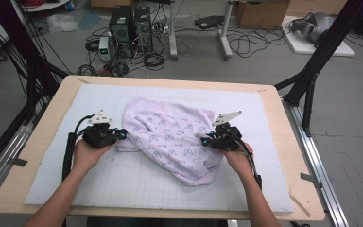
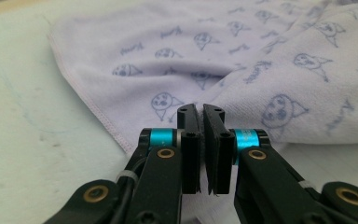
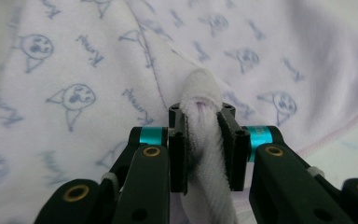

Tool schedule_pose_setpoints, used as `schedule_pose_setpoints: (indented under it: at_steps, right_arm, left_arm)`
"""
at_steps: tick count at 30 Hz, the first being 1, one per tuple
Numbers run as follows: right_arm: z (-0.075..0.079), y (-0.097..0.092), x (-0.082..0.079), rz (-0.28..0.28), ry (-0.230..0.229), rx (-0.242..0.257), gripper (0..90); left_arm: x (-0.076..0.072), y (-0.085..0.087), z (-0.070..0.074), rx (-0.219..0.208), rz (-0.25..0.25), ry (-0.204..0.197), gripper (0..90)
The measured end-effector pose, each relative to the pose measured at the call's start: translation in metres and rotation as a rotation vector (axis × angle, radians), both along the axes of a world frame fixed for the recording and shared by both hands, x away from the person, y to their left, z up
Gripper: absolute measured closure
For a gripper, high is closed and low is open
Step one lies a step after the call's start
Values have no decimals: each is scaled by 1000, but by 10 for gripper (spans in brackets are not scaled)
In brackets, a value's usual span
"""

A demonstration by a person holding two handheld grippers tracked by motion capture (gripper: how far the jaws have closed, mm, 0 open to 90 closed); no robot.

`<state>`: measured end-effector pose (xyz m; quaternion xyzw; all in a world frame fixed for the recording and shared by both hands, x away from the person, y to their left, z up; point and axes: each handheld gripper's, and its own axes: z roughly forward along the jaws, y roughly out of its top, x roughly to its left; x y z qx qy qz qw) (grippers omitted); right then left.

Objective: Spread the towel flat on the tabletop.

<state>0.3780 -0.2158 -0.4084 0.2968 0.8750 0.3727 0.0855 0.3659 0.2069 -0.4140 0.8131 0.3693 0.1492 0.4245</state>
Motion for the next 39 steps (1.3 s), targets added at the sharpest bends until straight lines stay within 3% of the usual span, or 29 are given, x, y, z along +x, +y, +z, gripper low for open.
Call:
schedule_pose_setpoints:
  at_steps: [3, 5, 8, 13, 14, 18, 20, 26, 29, 32, 34, 36, 39]
  right_arm:
    - [-10, -6, 9, -5, 39, 38, 707]
    - [-7, -10, 9, -19, 29, 64, 653]
    - [4, -16, 0, -17, -19, 83, 629]
    - [23, -24, -25, -1, -111, 105, 597]
    - [25, -24, -29, 4, -108, 102, 592]
    - [27, -21, -48, 56, -130, 83, 563]
    - [22, -20, -55, 76, -130, 84, 505]
    - [-3, -16, -71, 127, -120, 53, 473]
    - [-15, -13, -71, 146, -105, 27, 470]
    - [-26, -9, -71, 148, -78, 1, 483]
    - [-31, -6, -71, 155, -69, -29, 539]
    - [-32, -3, -73, 162, -93, -45, 609]
    - [-30, -4, -74, 168, -76, -37, 773]
  left_arm:
    - [7, -1, -8, -6, 2, 33, 837]
    - [7, -1, -7, -6, 4, 36, 770]
    - [-3, 7, 5, 1, 14, 10, 634]
    - [-23, 17, 21, -48, 3, -25, 561]
    - [-26, 18, 21, -66, -9, -24, 556]
    - [-40, 9, 14, -90, -63, -19, 555]
    - [-45, 2, 6, -116, -88, 0, 547]
    - [-43, -28, -14, -95, -152, 34, 503]
    - [-39, -42, -19, -84, -151, 28, 508]
    - [-36, -48, -23, -78, -129, 28, 602]
    - [-31, -51, -28, -75, -119, 22, 716]
    - [-31, -50, -28, -84, -125, 22, 809]
    - [-36, -47, -22, -90, -137, 18, 838]
